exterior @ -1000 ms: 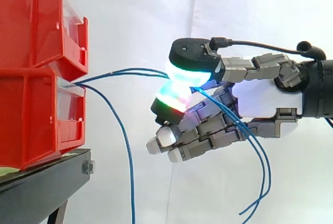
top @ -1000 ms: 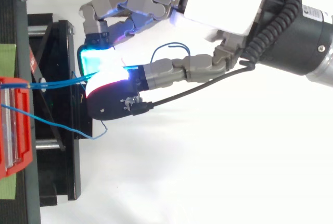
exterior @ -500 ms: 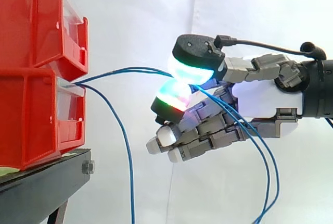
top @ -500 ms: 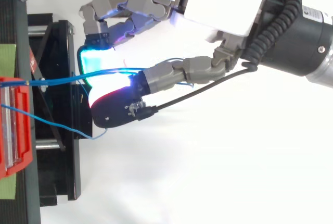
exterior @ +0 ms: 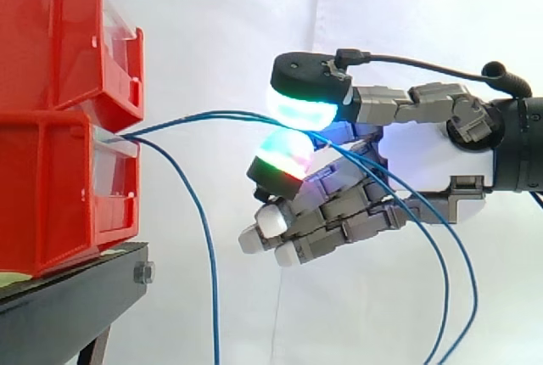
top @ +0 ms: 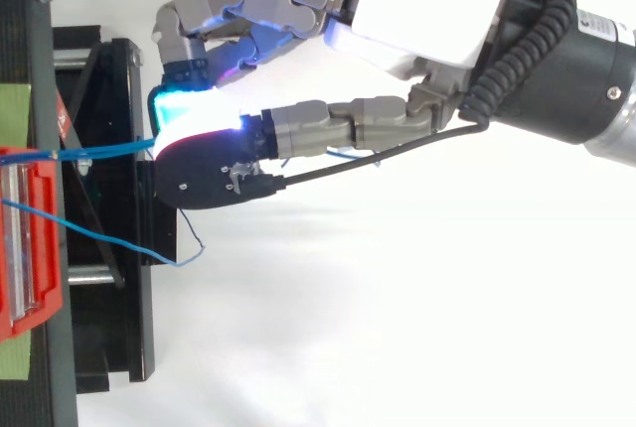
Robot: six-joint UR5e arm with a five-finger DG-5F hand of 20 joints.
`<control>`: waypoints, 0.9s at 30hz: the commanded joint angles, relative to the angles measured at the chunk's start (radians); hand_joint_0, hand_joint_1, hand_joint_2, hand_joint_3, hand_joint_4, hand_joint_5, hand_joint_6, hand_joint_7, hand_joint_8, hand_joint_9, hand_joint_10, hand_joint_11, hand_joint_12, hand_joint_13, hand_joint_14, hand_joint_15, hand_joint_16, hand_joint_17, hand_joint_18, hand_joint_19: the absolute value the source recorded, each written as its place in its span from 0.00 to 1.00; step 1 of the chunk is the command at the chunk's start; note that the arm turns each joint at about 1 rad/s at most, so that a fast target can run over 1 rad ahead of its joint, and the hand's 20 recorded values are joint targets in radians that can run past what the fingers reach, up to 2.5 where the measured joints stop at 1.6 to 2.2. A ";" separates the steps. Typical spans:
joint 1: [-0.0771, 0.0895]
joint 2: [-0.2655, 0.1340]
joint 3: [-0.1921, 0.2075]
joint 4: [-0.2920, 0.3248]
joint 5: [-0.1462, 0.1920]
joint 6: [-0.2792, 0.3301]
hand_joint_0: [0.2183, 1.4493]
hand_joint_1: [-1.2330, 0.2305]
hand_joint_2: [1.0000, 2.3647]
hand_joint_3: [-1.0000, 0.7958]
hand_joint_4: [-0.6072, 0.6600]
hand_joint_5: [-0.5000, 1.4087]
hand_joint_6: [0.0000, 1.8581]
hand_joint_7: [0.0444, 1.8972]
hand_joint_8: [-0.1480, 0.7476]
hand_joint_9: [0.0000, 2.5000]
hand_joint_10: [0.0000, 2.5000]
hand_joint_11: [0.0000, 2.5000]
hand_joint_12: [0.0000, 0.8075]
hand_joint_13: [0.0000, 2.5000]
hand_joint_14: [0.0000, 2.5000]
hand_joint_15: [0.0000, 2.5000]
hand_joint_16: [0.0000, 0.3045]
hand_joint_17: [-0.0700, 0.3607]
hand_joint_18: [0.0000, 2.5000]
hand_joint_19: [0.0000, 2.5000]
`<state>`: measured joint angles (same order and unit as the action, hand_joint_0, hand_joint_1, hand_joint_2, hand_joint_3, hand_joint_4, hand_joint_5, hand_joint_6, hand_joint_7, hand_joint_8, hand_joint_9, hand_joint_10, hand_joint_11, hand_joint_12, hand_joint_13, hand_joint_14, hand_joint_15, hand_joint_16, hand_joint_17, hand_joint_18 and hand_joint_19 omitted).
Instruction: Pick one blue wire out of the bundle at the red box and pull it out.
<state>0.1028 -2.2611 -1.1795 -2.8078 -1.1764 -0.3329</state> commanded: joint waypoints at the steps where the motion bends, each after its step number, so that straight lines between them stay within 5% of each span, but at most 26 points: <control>1: 0.000 0.000 0.000 0.001 0.000 0.000 0.30 0.40 0.01 0.50 0.68 0.21 0.33 0.68 0.47 0.38 0.01 0.28 0.48 0.15 0.00 0.08 0.20 0.49 0.12 0.14; 18: 0.000 0.000 0.000 0.002 0.000 0.000 0.29 0.22 0.01 0.38 0.67 0.19 0.35 0.66 0.44 0.33 0.01 0.29 0.47 0.13 0.00 0.07 0.20 0.48 0.11 0.13; 27: 0.000 0.000 0.000 0.002 0.000 0.000 0.26 0.37 0.01 0.42 0.67 0.22 0.31 0.72 0.45 0.35 0.01 0.28 0.47 0.13 0.00 0.07 0.20 0.49 0.10 0.15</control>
<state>0.1028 -2.2611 -1.1795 -2.8057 -1.1764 -0.3329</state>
